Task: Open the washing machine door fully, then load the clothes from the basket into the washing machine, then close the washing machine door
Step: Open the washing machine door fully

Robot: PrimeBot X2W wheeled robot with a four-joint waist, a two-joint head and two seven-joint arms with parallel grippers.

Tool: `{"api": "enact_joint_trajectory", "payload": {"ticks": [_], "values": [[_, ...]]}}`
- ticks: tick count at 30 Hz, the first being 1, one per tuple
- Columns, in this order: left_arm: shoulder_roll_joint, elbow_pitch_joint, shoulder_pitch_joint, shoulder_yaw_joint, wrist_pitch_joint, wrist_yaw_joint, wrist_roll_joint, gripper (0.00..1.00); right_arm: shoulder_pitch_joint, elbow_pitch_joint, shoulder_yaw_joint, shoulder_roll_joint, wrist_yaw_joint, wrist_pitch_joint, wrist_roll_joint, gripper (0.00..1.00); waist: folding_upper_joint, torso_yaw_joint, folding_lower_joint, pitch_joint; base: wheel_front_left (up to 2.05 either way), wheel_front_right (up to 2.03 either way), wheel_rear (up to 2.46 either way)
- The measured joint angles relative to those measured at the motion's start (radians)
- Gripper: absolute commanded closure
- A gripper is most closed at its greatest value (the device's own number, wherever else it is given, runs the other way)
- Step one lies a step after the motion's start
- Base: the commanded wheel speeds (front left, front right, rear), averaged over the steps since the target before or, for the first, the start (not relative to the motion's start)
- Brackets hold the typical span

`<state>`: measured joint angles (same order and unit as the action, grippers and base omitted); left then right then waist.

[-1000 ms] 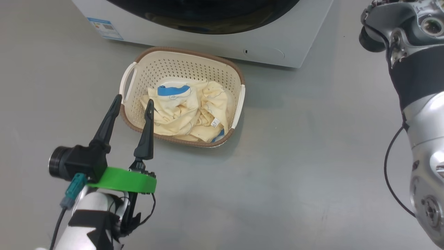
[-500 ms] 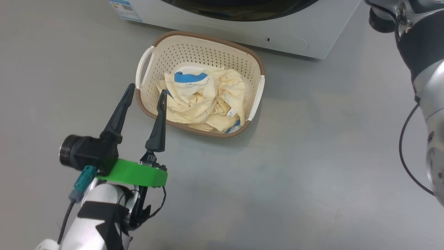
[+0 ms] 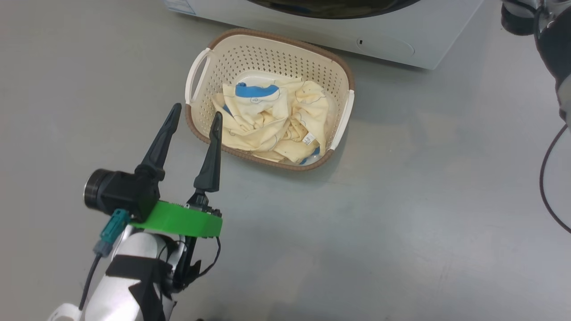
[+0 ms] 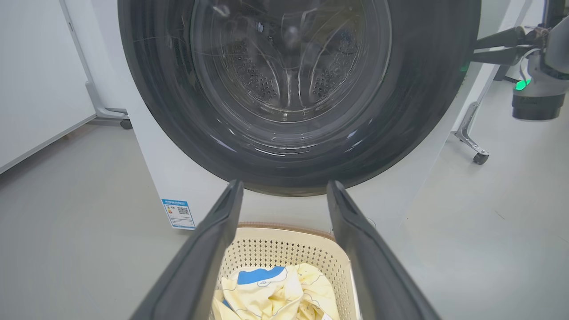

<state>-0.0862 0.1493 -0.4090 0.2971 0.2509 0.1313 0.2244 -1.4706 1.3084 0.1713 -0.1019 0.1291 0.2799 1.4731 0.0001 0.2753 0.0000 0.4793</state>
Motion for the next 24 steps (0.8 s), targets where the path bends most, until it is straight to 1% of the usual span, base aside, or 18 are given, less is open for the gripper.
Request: {"api": "enact_joint_trajectory", "payload": {"ticks": [7, 12, 19, 24], "values": [[0.001, 0.002, -0.005, 0.002, 0.0, 0.0, 0.0, 0.0, -0.002, 0.009, 0.013, -0.01, 0.0, 0.039, -0.017, 1.0, 0.0, 0.0, 0.0, -0.003, 0.0, 0.0, 0.0], [0.003, 0.002, -0.007, 0.008, 0.0, 0.0, 0.0, 0.0, -0.006, 0.01, -0.006, -0.017, 0.0, 0.05, -0.002, 1.0, 0.0, 0.012, 0.0, 0.001, 0.0, 0.0, 0.0], [0.005, 0.002, -0.007, 0.007, 0.0, 0.0, 0.0, 0.0, -0.009, -0.039, -0.01, -0.024, -0.003, 0.107, 0.022, 1.0, 0.0, 0.026, 0.0001, 0.004, 0.0, 0.0, 0.0], [0.007, 0.003, -0.007, 0.004, 0.0, 0.0, 0.0, 0.0, -0.009, -0.047, 0.001, -0.014, -0.003, 0.134, 0.021, 1.0, 0.0, 0.026, 0.0, 0.0, 0.0, 0.0, 0.0]]}}
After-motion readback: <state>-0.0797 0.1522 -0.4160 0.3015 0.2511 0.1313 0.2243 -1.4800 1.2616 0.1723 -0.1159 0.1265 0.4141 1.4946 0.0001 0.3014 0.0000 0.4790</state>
